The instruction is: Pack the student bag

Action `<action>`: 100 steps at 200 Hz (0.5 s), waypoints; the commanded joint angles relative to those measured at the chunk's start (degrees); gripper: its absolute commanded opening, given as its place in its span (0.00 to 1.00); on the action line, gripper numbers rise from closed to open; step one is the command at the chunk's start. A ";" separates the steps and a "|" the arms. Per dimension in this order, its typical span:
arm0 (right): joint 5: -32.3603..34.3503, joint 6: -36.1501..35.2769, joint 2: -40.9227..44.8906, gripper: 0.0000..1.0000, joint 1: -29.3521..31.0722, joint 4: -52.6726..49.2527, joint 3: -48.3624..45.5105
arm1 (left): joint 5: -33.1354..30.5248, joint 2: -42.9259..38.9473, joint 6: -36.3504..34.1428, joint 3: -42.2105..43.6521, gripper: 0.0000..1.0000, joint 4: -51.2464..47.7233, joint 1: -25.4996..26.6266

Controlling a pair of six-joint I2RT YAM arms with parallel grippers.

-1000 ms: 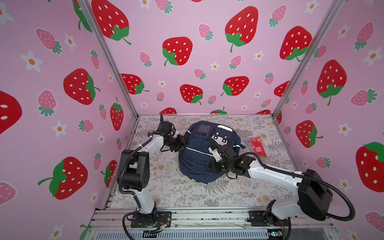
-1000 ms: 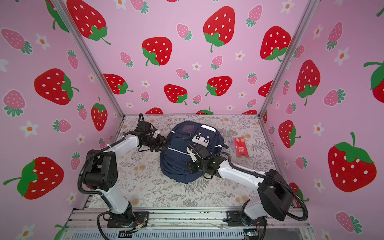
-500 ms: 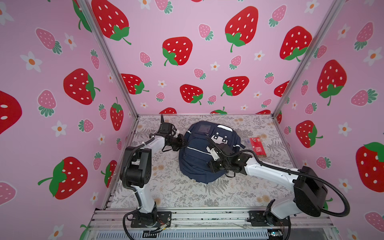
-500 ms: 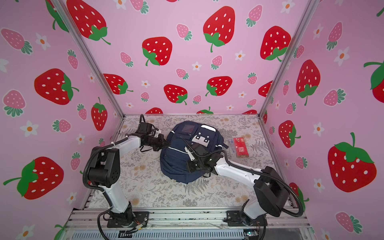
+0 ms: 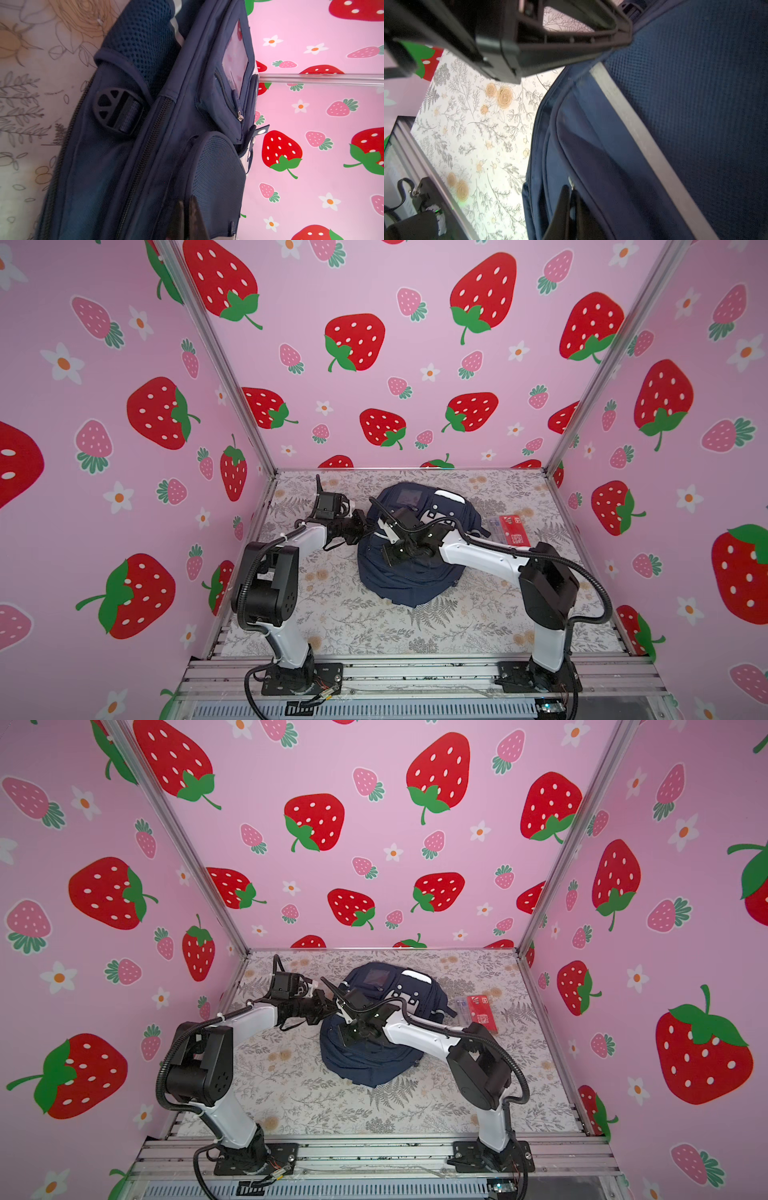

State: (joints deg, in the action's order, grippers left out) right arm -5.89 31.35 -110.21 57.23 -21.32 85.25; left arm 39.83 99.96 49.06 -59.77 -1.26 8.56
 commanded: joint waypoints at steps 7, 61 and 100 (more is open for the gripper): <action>3.15 -0.41 2.77 0.00 -4.47 -1.49 -0.26 | 1.35 -5.42 1.30 1.57 0.00 -0.48 1.33; -4.01 -10.70 11.25 0.00 -8.86 -3.86 -8.78 | 3.56 -9.61 3.33 5.83 0.00 1.29 2.37; -9.72 -11.13 14.43 0.00 -8.37 -1.29 -14.99 | 3.40 -8.22 -1.16 1.50 0.34 -4.46 3.93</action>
State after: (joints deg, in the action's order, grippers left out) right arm -14.11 22.33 -97.41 49.21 -23.66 73.12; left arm 41.23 91.94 49.19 -55.20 -2.59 12.08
